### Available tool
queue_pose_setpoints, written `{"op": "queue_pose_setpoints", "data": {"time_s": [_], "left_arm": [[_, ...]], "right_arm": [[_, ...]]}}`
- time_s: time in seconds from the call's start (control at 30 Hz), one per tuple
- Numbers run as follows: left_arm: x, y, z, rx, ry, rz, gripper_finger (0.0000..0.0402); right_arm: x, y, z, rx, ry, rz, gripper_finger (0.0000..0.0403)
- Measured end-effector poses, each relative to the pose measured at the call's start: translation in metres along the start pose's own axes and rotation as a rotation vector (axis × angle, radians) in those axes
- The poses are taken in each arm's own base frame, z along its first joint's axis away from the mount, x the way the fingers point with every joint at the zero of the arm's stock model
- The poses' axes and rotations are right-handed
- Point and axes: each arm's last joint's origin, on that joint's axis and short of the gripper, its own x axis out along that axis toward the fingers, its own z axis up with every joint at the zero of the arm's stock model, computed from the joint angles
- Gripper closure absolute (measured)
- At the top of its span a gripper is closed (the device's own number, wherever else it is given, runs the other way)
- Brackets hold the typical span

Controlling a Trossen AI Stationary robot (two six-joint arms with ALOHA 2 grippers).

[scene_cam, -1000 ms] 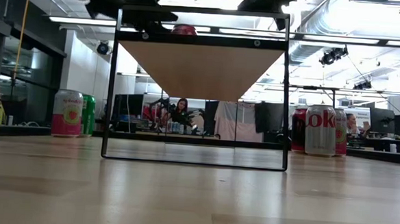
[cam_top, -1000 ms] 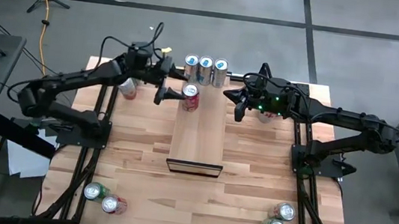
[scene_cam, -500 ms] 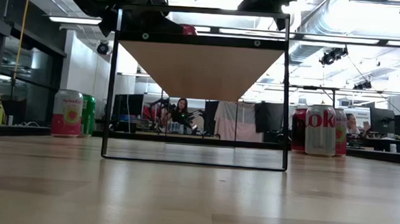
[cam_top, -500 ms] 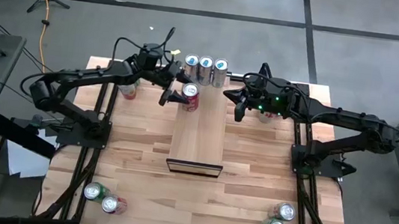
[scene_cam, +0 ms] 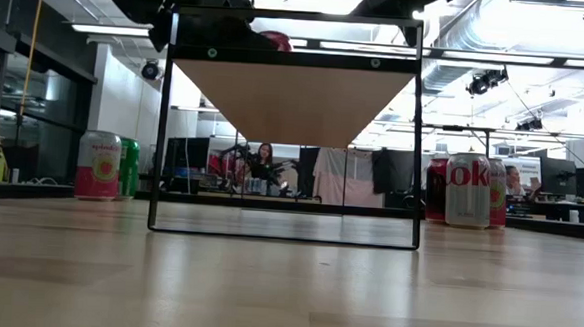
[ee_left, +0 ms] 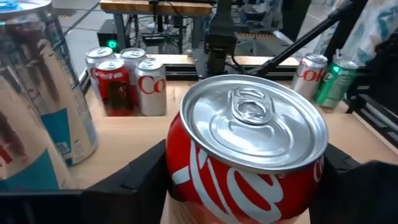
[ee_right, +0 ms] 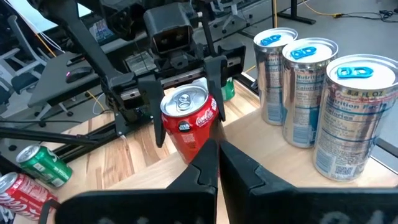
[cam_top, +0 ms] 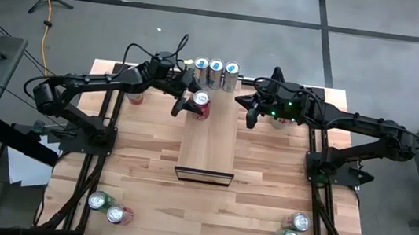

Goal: Place canned beverage on shelf
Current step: Put the middle red white soda can on the shelf

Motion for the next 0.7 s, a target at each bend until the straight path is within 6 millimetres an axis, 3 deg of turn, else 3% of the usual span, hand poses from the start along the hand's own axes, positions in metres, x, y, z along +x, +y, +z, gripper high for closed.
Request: {"op": "queue_pose_setpoints", "data": {"time_s": [0.23,0.43,0.7], "left_arm": [[-0.002,-0.007,0.007,-0.061,0.016,0.183,0.0192],[0.003,-0.029,0.016,-0.024,0.034,0.362,0.0182],[0.017,-0.056,0.019,-0.109,0.032,0.582,0.0180]], "right_arm": [[0.000,0.000,0.000,-0.004,0.004,-0.001,0.0403],[0.000,0.000,0.000,-0.008,-0.003,-0.010,0.0403],[0.000,-0.001,0.001,-0.008,-0.014,-0.034,0.0403]]}}
